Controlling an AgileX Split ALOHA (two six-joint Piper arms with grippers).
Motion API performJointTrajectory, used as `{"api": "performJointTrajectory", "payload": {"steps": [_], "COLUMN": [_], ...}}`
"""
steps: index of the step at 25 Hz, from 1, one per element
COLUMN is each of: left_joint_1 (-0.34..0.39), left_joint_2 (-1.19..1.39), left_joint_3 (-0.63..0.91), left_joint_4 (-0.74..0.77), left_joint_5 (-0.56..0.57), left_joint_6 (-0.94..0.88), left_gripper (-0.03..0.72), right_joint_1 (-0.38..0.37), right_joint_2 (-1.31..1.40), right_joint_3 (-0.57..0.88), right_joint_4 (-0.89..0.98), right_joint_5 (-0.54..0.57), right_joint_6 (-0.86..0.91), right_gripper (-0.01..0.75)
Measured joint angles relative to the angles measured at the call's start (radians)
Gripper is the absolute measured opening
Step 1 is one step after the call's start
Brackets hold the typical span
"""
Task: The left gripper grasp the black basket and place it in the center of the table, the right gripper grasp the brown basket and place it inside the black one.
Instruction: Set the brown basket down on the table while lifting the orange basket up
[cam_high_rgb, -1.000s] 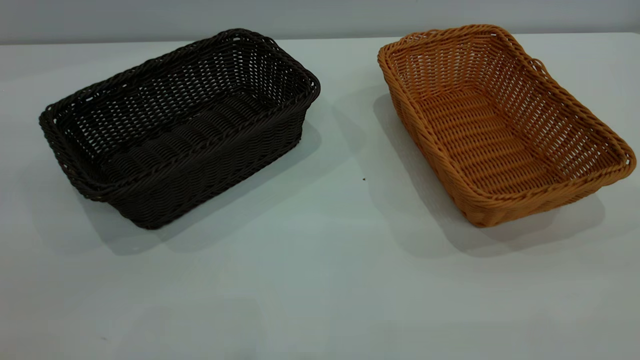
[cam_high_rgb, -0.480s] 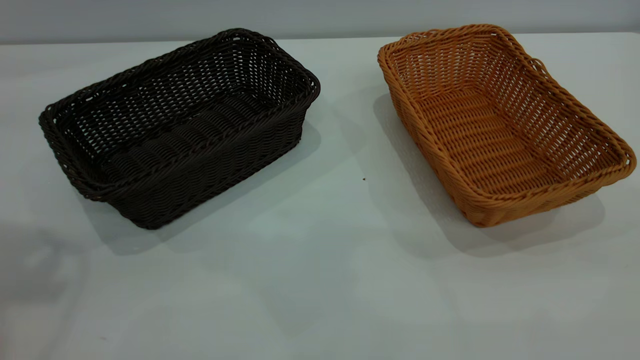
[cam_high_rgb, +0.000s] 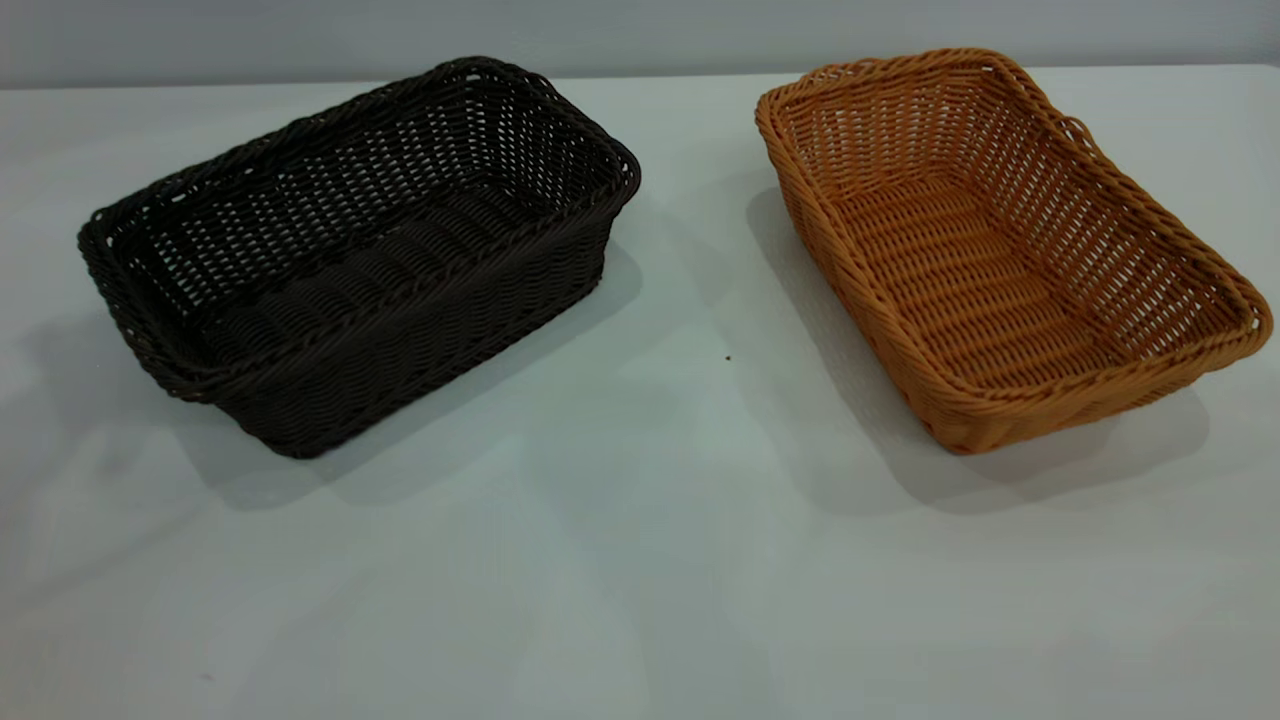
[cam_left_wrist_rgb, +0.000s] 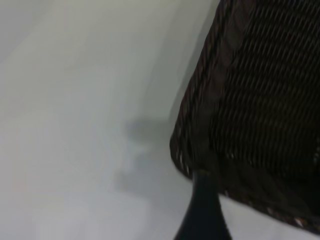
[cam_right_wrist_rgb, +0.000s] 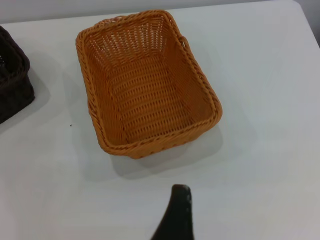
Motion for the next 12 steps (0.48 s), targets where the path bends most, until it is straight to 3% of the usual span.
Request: {"api": "performJointTrajectory", "payload": {"steps": [6, 12], "left_joint_1": [-0.070, -0.084], "left_joint_2": [0.244, 0.444], "left_joint_3": [-0.168, -0.307], "left_joint_4": [0.011, 0.057], "left_joint_5": [-0.019, -0.024], "left_joint_6": [0.040, 0.040], "left_gripper": [0.517, 0.517], "right_joint_1": [0.000, 0.000], "right_joint_2": [0.000, 0.000], "right_joint_3": [0.000, 0.000], "right_joint_4": [-0.009, -0.019], "right_joint_5": [0.000, 0.000], "right_joint_6": [0.000, 0.010], "right_gripper": [0.635, 0.624]}}
